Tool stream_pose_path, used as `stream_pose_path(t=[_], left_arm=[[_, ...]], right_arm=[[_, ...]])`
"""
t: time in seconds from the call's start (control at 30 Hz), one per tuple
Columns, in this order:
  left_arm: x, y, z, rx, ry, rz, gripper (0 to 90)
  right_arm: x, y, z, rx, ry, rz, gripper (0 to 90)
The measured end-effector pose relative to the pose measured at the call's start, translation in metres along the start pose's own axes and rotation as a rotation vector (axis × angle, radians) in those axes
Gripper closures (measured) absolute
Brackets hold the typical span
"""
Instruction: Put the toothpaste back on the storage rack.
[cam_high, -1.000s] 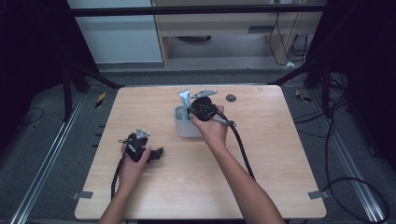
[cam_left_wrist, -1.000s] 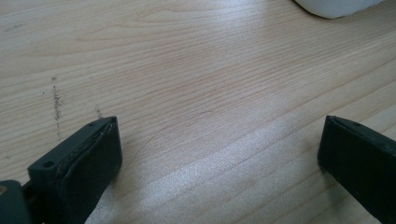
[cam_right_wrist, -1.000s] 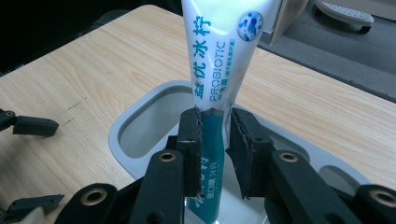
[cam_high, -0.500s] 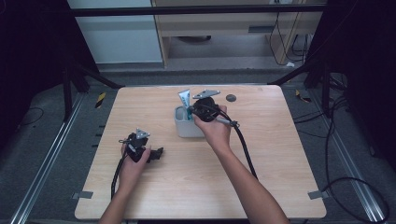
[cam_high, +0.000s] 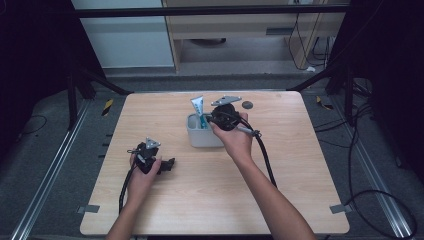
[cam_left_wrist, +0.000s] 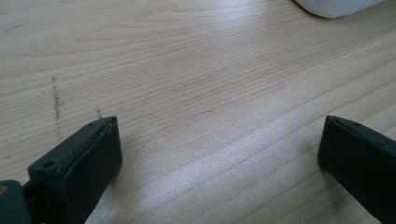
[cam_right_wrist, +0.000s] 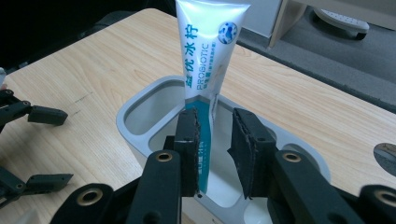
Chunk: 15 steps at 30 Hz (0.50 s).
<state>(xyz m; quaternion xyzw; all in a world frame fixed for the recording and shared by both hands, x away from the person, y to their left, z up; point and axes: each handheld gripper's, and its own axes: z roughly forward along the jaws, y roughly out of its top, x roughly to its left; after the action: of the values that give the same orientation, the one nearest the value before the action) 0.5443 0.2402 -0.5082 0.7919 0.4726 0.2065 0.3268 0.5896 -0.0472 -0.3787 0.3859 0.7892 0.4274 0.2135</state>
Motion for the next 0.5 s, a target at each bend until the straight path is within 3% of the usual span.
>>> stream_pose_path(t=[0.5], left_arm=[[0.0, 0.0, 0.0, 0.0, 0.0, 0.0, 0.0]], right_arm=[[-0.009, -0.006, -0.014, 0.007, 0.004, 0.012, 60.8]])
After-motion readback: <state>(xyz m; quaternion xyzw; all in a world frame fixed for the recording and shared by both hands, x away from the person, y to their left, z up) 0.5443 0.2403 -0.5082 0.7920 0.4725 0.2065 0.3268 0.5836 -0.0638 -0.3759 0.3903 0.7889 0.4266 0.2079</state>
